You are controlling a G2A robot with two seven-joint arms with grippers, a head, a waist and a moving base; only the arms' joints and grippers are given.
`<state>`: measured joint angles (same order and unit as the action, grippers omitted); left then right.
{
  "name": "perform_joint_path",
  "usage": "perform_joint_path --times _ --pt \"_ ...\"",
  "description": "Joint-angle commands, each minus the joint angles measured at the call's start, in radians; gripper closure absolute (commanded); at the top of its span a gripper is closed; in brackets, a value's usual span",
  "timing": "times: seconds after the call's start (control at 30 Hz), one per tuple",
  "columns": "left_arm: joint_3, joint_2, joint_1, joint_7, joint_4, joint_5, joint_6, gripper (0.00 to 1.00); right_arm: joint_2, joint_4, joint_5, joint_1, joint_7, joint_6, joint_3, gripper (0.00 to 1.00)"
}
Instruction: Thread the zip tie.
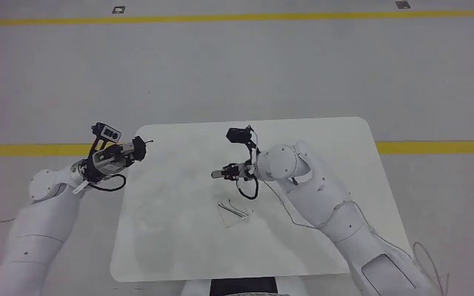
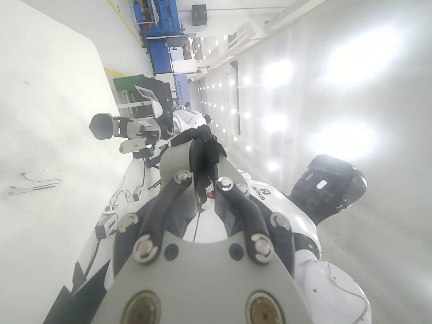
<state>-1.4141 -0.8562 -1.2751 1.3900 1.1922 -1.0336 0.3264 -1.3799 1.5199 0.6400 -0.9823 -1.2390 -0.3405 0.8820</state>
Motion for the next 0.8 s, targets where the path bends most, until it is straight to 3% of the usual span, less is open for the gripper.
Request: perform_joint_path --times 0.0,0.1,0.33,0.6,0.67,0.77 --pt "0.000 0.000 0.000 0.000 0.000 0.000 0.000 1.00 0.003 0.014 0.092 0.015 -0.096 0.000 -0.013 0.00" --pt "0.000 0.000 0.000 0.000 0.000 0.000 0.000 1.00 0.001 0.012 0.147 0.026 -0.151 0.000 -0.050 0.00" --pt "0.000 0.000 0.000 0.000 0.000 0.000 0.000 1.00 -0.002 -0.032 0.094 0.027 -0.151 0.004 -0.163 0.00" --pt "0.000 0.000 0.000 0.000 0.000 0.000 0.000 1.00 -0.002 -0.032 0.094 0.025 -0.144 0.008 -0.163 0.00" --pt "0.000 0.000 0.000 0.000 0.000 0.000 0.000 1.00 -0.001 -0.029 0.122 0.026 -0.145 0.090 -0.192 0.00" --pt "0.000 0.000 0.000 0.000 0.000 0.000 0.000 1.00 -0.003 -0.043 0.131 0.045 -0.151 0.164 -0.221 0.00"
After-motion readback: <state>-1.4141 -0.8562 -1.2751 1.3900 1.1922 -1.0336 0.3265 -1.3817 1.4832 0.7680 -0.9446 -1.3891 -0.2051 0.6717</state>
